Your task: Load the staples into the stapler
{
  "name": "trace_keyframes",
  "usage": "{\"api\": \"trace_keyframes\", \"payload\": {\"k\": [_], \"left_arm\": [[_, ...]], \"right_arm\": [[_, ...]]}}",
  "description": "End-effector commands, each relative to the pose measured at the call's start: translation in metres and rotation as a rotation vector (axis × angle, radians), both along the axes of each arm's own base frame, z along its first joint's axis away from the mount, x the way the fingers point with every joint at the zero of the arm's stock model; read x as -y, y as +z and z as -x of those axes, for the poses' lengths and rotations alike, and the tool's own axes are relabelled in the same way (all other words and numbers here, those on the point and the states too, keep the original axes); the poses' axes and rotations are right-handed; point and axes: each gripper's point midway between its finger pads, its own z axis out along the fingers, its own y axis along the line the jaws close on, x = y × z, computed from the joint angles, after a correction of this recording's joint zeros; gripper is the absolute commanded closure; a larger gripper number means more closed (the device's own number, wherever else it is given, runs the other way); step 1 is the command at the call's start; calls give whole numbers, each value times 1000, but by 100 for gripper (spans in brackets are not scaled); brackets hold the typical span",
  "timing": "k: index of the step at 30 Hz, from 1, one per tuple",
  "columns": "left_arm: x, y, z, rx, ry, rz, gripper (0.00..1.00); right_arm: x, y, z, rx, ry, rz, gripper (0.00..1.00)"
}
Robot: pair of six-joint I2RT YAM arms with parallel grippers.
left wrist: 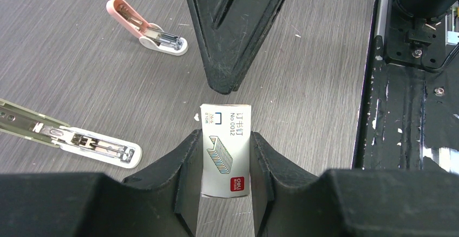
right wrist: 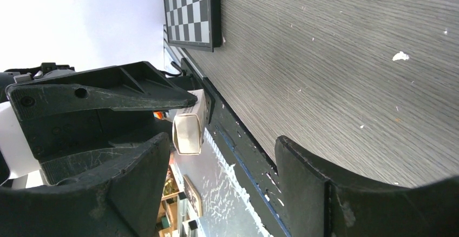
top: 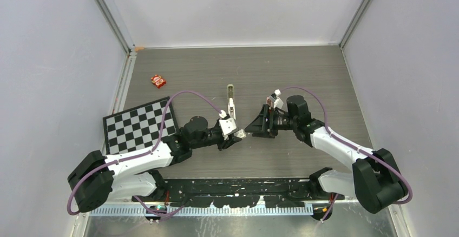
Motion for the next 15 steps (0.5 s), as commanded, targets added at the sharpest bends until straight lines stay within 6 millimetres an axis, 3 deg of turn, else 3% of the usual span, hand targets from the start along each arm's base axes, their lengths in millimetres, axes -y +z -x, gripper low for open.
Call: {"api": "trace_keyframes", "payload": {"k": [1,15], "left_arm": [[5,22,-3,54,-10,53,65],[8,28,-2,59,-20,72,65]], "right_arm": [[-4,2,-1,16,14,-29,25],[-5,-5,0,-1,13,-33,25]]}}
